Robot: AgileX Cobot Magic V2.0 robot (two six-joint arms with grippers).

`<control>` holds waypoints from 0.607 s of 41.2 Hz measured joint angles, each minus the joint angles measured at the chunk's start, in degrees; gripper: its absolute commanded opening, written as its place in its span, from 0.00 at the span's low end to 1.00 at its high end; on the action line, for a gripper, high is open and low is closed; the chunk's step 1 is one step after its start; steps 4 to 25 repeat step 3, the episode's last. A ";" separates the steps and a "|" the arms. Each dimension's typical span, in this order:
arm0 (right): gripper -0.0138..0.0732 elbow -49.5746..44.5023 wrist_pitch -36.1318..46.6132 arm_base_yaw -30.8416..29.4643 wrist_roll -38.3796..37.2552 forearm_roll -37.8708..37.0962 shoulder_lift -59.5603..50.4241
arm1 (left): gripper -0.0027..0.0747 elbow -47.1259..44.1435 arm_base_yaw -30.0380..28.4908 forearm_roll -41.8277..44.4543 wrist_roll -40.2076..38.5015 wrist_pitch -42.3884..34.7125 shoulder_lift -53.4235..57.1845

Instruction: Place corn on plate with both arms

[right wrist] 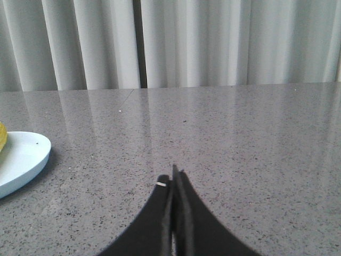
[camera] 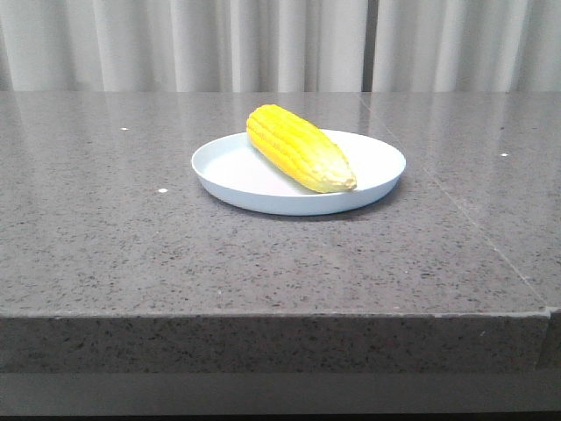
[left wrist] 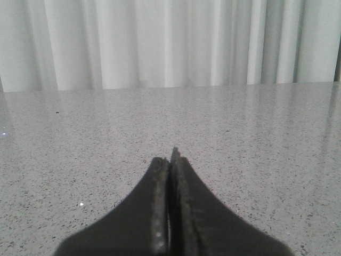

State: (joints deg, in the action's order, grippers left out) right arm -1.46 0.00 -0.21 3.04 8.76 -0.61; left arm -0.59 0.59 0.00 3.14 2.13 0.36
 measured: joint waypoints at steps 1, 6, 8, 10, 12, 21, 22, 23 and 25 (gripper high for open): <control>0.08 0.00 0.00 0.00 0.00 0.00 0.00 | 0.01 0.00 0.00 0.00 0.00 0.00 0.00; 0.08 0.00 0.00 0.00 0.00 0.00 0.00 | 0.01 0.00 0.00 0.00 0.00 0.00 0.00; 0.08 0.00 0.00 0.00 0.00 0.00 0.00 | 0.01 0.00 0.00 0.00 0.00 0.00 0.00; 0.08 0.00 0.00 0.00 0.00 0.00 0.00 | 0.01 0.00 0.00 0.00 0.00 0.00 0.00; 0.08 0.00 0.00 0.00 0.00 0.00 0.00 | 0.01 0.00 0.00 0.00 0.00 0.00 0.00; 0.08 0.00 0.00 0.00 0.00 0.00 0.00 | 0.01 0.00 0.00 0.00 0.00 0.00 0.00; 0.08 0.00 0.00 0.00 0.00 0.00 0.00 | 0.01 0.00 0.00 0.00 0.00 0.00 0.00; 0.08 0.00 0.00 0.00 0.00 0.00 0.00 | 0.01 0.00 0.00 0.00 0.00 0.00 0.00; 0.08 0.00 0.00 0.00 0.00 0.00 0.00 | 0.01 0.00 0.00 0.00 0.00 0.00 0.00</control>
